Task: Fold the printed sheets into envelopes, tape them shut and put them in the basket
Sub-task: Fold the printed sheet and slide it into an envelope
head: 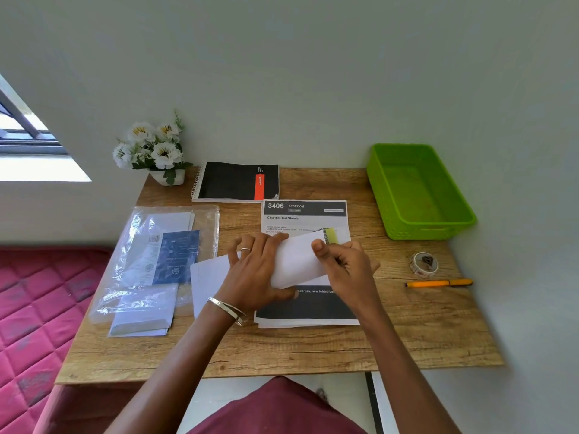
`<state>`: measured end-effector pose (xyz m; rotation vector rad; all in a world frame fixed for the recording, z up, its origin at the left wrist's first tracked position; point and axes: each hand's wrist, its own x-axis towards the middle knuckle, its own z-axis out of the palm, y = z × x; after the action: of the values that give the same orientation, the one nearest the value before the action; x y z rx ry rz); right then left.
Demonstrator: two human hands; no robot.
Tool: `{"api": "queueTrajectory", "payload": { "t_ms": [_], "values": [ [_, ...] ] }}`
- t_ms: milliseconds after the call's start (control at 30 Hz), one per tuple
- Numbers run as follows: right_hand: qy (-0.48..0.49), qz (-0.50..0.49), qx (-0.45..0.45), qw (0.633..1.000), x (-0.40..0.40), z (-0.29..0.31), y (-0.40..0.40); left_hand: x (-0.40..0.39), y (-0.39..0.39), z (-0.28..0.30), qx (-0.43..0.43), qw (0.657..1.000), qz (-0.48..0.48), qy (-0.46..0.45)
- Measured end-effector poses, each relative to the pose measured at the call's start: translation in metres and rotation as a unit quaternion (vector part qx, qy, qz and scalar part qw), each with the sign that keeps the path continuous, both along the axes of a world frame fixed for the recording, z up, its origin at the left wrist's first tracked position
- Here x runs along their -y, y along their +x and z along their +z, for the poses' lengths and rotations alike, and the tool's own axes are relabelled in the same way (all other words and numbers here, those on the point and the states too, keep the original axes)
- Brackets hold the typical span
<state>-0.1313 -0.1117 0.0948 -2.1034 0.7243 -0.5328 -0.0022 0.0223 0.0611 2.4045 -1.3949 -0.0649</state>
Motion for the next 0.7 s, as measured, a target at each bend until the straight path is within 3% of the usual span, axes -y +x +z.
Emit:
{"api": "queueTrajectory", "payload": {
  "t_ms": [133, 467, 567, 633, 700],
  "values": [
    [-0.114, -0.065, -0.009, 0.991, 0.001, -0.006, 0.0, 0.0, -0.001, 0.002, -0.007, 1.0, 0.008, -0.001],
    [-0.043, 0.014, -0.075, 0.996, 0.009, -0.003, -0.005, -0.001, -0.004, 0.005, -0.006, 1.0, 0.012, 0.0],
    [0.11, -0.012, 0.032, 0.993, 0.009, 0.004, -0.008, -0.001, -0.007, 0.007, -0.01, 0.999, 0.025, 0.018],
    [0.278, -0.045, 0.108, 0.953, 0.006, 0.007, -0.01, 0.0, -0.007, 0.008, -0.009, 0.999, 0.038, 0.034],
    [0.362, -0.074, 0.139, 0.919, 0.006, 0.005, -0.012, 0.0, -0.009, 0.01, -0.013, 0.998, 0.04, 0.054]
  ]
}}
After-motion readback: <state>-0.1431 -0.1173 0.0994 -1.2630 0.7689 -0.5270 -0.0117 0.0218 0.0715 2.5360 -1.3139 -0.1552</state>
